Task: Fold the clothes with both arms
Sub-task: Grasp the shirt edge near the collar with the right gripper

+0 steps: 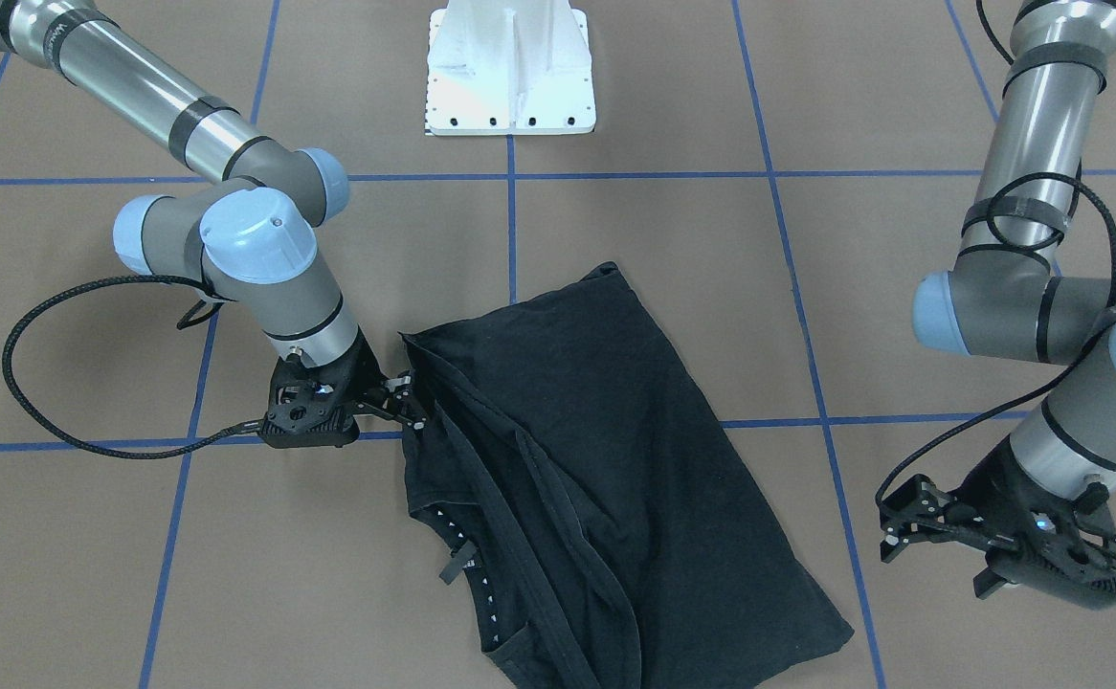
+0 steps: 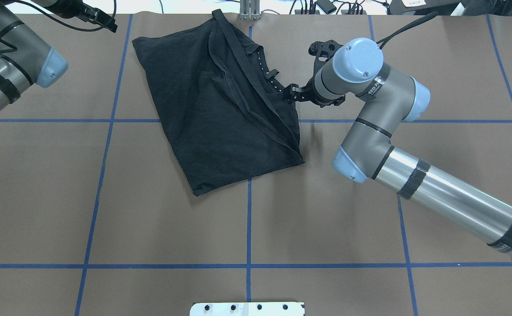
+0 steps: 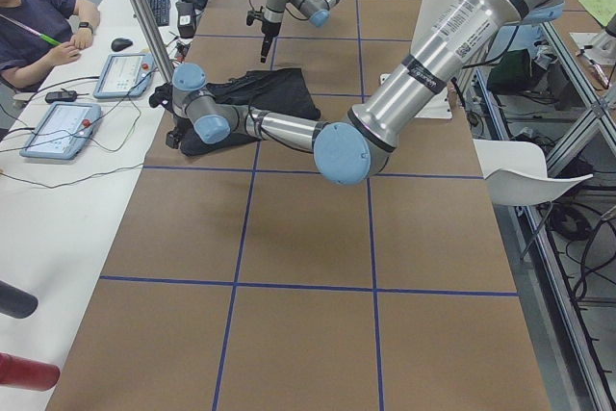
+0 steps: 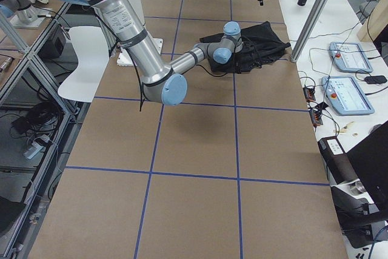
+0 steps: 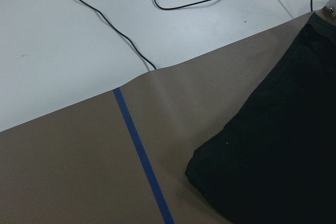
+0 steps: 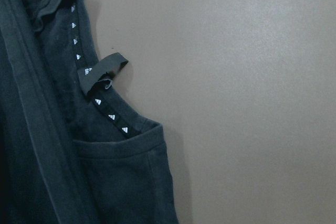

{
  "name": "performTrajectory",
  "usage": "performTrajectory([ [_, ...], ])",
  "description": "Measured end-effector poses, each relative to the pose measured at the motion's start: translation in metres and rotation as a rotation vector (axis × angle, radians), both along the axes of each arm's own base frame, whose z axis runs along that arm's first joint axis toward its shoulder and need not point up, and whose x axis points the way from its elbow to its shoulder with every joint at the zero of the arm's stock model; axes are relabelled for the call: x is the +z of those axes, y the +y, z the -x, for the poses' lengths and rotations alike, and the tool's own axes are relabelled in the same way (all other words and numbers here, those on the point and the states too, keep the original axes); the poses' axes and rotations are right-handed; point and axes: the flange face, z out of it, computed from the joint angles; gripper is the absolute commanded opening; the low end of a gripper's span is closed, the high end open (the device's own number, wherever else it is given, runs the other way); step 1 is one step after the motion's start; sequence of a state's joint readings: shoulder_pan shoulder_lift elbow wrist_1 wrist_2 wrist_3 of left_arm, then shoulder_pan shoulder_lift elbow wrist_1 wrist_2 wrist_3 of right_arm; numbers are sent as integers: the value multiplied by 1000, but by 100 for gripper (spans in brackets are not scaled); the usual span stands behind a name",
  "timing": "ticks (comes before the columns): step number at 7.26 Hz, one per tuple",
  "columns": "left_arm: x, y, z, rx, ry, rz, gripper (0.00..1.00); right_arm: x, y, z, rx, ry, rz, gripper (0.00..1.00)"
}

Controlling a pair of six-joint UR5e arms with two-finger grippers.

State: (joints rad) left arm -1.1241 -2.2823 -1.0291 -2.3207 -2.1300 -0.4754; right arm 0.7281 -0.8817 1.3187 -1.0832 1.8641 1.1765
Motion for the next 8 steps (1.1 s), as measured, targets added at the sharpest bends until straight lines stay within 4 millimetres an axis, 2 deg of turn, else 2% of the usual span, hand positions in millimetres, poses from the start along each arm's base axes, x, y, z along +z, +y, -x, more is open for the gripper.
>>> performTrajectory([
  [2, 5, 19, 7, 2, 10, -20, 100, -2, 1, 13, -6, -2, 13, 92],
  [4, 1, 31, 12, 12, 27, -41, 100, -7, 5, 21, 5, -15, 41, 91],
  [6, 0, 38, 13, 26, 41, -45, 100, -6, 17, 34, -5, -15, 61, 89],
  [8, 0, 49, 17, 30, 48, -56, 100, -2, 32, 49, -30, -4, 72, 81],
])
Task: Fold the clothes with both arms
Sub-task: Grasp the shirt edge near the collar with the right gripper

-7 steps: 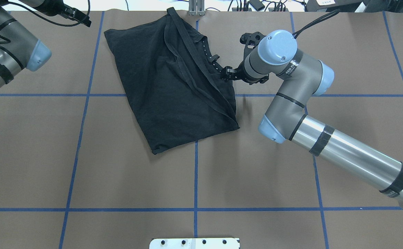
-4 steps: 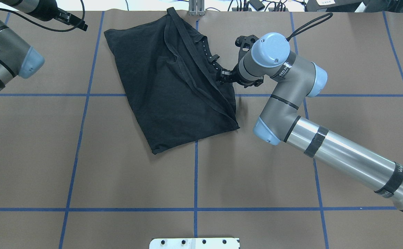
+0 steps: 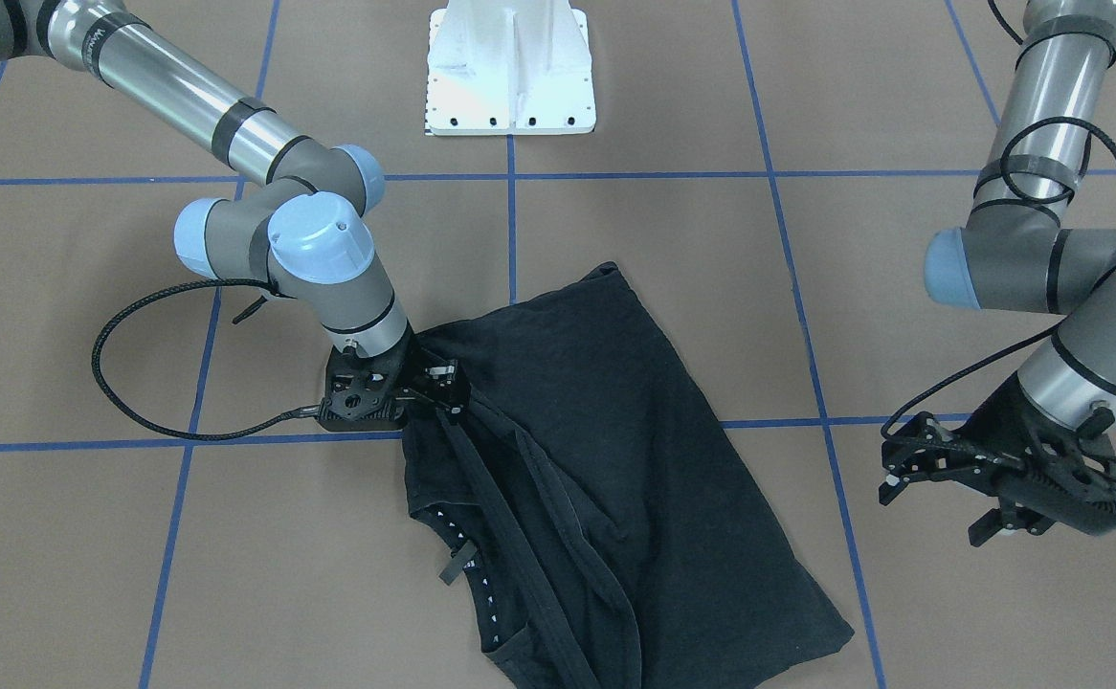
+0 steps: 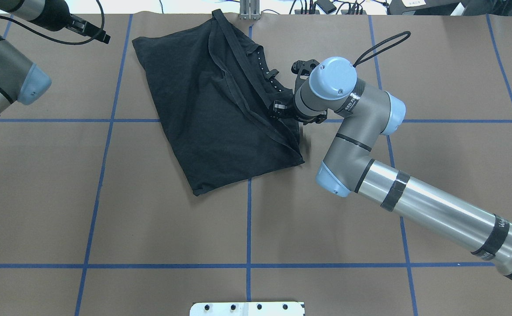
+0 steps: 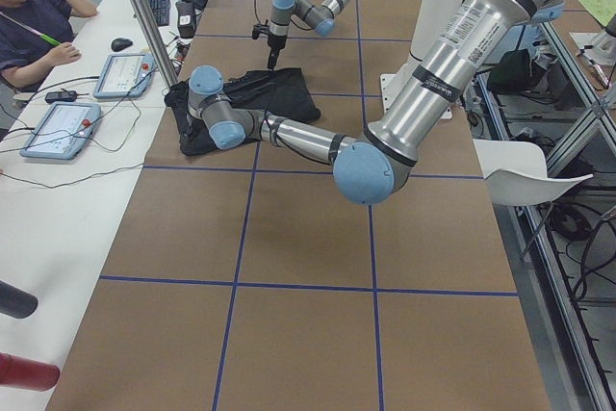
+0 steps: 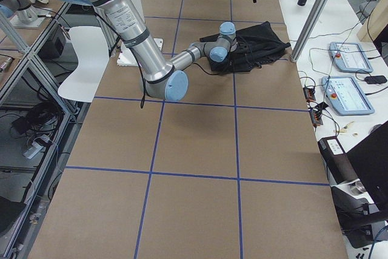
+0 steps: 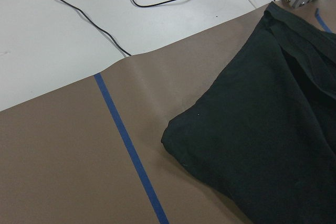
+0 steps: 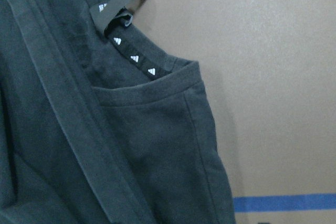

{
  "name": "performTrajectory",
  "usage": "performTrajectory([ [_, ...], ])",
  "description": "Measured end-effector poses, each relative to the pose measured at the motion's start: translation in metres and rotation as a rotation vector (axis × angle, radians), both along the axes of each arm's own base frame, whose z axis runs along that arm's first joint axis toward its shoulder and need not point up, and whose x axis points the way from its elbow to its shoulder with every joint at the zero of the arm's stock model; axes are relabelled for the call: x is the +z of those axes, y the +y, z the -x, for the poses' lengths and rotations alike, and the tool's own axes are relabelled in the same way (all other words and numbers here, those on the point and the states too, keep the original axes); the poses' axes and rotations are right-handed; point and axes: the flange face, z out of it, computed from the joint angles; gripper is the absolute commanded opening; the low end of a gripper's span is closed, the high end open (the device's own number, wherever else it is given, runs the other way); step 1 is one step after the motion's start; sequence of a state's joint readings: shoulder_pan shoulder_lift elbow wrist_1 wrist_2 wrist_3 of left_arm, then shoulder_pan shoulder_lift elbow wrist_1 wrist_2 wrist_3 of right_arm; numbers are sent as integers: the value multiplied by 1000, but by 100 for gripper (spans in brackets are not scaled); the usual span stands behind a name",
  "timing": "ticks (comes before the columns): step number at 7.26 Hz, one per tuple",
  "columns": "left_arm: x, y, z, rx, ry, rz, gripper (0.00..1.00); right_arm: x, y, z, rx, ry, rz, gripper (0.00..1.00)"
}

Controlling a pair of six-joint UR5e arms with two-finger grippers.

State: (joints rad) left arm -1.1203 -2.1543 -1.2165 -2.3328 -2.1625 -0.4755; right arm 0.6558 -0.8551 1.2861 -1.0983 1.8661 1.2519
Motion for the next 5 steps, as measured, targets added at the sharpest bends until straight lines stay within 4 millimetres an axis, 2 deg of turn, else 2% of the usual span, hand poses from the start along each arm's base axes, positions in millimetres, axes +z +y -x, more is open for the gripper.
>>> performTrajectory([
  [1, 0, 3, 1, 0, 2, -3, 100, 1, 5, 5, -9, 16, 13, 79],
  [2, -1, 5, 2, -2, 5, -1, 100, 2, 8, 8, -15, 31, 24, 72],
  [3, -1, 6, 2, -8, 12, 9, 100, 3, 11, 9, -19, 37, 29, 58],
  [4, -3, 7, 3, -15, 19, 17, 100, 4, 12, 10, -21, 41, 31, 37],
  [5, -4, 7, 3, -18, 23, 20, 100, 4, 13, 9, -24, 40, 33, 8],
])
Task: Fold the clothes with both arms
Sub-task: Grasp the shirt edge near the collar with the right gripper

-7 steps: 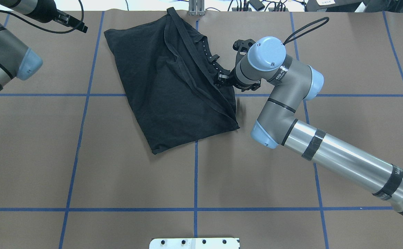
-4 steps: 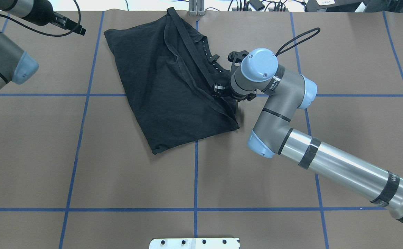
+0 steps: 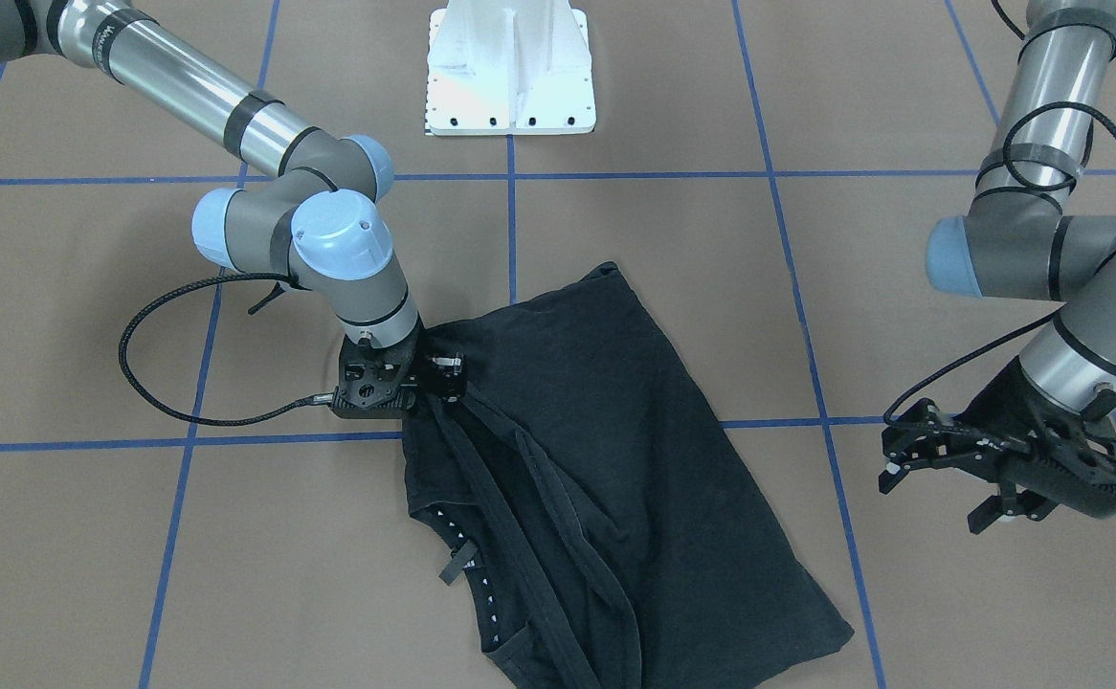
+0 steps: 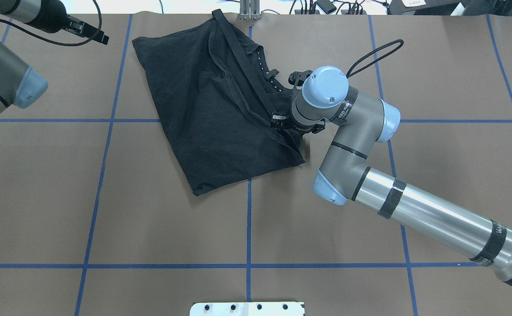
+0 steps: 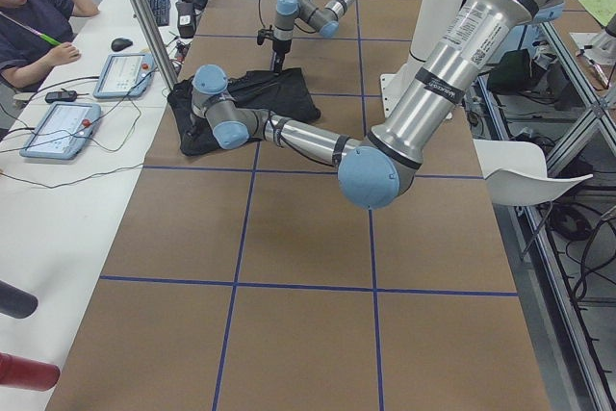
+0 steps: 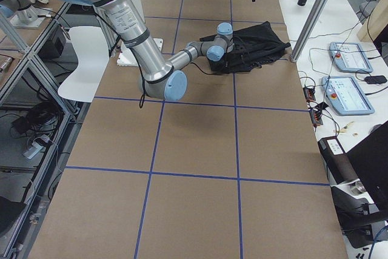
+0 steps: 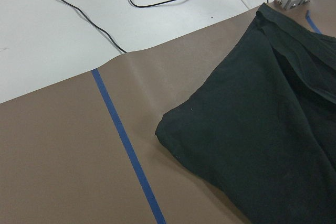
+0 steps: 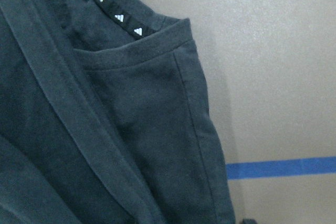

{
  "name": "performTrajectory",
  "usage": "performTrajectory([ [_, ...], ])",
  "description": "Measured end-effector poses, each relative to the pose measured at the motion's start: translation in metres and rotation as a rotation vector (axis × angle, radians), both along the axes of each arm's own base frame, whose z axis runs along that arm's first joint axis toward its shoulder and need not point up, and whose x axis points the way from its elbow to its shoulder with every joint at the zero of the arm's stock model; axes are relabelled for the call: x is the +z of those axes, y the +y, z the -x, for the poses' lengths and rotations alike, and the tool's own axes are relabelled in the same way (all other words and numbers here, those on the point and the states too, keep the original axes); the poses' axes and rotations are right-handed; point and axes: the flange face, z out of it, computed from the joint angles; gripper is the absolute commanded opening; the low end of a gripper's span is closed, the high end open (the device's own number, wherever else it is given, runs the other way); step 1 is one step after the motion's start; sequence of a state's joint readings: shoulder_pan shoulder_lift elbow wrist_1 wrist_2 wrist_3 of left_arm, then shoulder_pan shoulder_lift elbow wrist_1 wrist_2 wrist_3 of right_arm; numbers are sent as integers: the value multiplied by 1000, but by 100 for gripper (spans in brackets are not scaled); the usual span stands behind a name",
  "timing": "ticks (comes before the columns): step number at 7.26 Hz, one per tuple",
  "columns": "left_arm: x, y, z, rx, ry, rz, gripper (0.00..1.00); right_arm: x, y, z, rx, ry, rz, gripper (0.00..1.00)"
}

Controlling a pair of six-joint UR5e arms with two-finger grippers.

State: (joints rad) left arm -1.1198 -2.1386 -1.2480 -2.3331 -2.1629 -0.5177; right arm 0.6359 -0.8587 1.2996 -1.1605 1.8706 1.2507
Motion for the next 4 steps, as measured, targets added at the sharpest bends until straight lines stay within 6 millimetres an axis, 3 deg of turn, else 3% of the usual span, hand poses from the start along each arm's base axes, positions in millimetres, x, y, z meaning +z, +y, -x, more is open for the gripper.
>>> performTrajectory([
  [1, 0, 0, 0, -1, 1, 1, 100, -1, 1, -1, -3, -4, 0, 0],
  [4, 0, 0, 0, -1, 2, 3, 100, -5, 4, -10, -6, -20, -6, 0],
])
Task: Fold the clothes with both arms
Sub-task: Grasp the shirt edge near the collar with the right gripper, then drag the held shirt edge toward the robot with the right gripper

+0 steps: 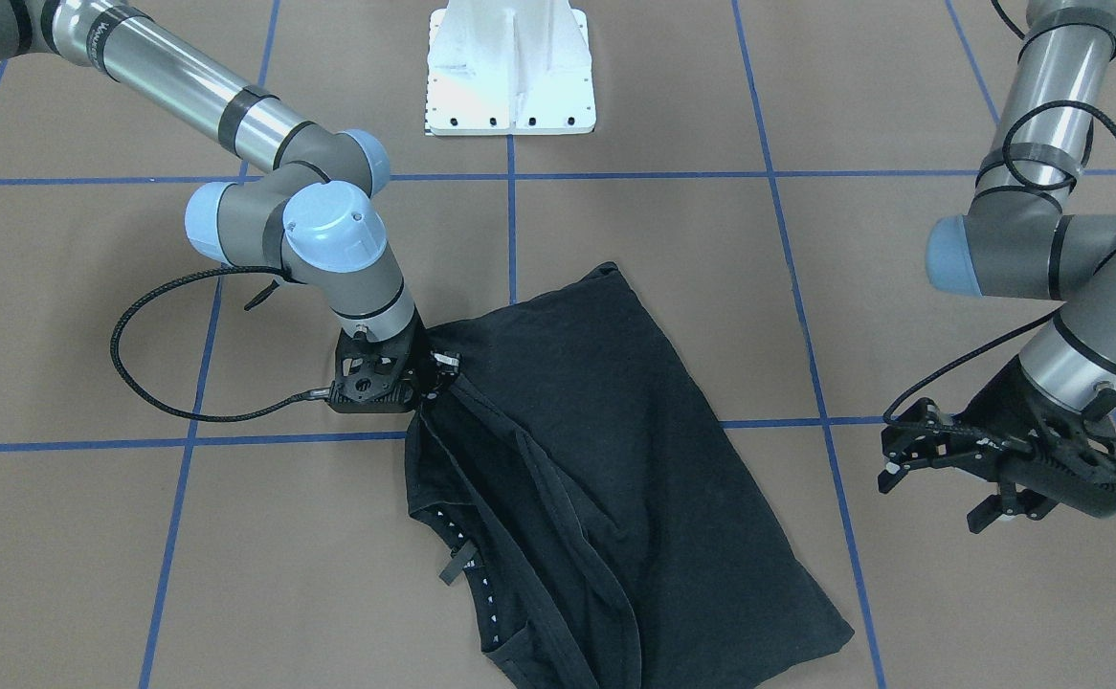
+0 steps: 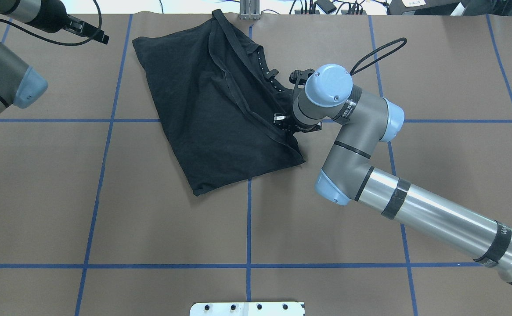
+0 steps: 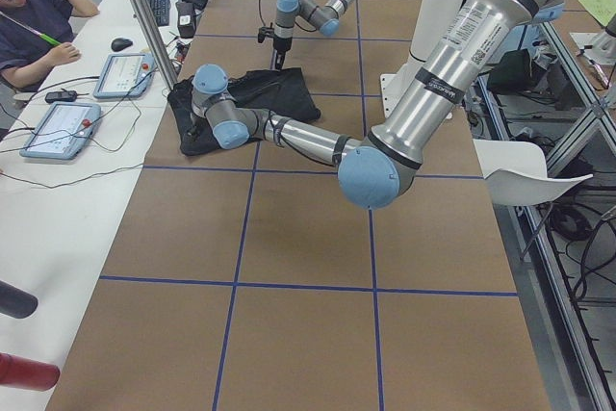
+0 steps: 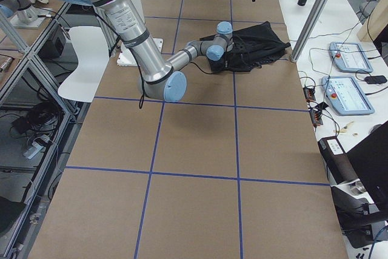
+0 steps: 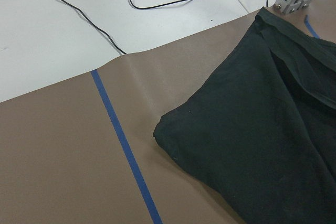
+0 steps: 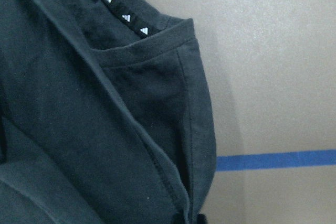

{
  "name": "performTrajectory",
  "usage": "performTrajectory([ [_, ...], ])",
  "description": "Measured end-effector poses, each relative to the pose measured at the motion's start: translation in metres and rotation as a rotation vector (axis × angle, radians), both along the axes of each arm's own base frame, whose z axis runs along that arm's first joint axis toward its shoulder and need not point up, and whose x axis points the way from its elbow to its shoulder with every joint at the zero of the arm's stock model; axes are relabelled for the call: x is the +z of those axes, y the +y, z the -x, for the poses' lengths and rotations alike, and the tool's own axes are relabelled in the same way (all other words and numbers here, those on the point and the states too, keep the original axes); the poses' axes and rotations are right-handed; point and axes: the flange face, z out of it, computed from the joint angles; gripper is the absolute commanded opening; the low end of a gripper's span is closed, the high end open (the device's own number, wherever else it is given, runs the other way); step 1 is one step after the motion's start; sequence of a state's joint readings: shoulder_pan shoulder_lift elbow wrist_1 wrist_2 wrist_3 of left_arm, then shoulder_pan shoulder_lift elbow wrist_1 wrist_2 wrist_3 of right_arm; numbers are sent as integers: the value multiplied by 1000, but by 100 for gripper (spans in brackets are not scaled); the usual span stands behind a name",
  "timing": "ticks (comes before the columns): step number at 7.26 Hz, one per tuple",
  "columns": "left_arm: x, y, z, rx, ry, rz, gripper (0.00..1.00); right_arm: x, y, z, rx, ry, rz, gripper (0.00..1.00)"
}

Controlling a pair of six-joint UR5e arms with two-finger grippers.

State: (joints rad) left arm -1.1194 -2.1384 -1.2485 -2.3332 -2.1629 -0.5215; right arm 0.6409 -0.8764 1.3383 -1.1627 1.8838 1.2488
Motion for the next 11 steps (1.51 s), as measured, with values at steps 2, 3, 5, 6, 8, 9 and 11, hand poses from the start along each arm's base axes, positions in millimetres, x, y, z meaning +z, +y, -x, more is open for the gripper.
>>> performTrajectory([
  [2, 1, 0, 0, 0, -1, 1, 100, 4, 13, -15, -10, -18, -3, 0],
  [3, 1, 0, 0, 0, -1, 2, 100, 5, 22, -26, -14, -26, -4, 0],
  [5, 2, 0, 0, 0, -2, 4, 100, -26, 56, -45, -26, -15, 20, 0],
  [6, 2, 0, -2, 3, -3, 7, 100, -47, 83, -44, -24, -18, 48, 0],
  [8, 3, 2, -8, 13, -5, 12, 100, -73, 148, -15, -4, -33, 66, 0],
  [9, 4, 4, -13, 19, -6, 16, 100, -81, 175, -4, -2, -26, 54, 0],
  [11, 7, 4, -17, 25, -10, 23, 100, -91, 222, -2, -24, 13, 43, 0],
])
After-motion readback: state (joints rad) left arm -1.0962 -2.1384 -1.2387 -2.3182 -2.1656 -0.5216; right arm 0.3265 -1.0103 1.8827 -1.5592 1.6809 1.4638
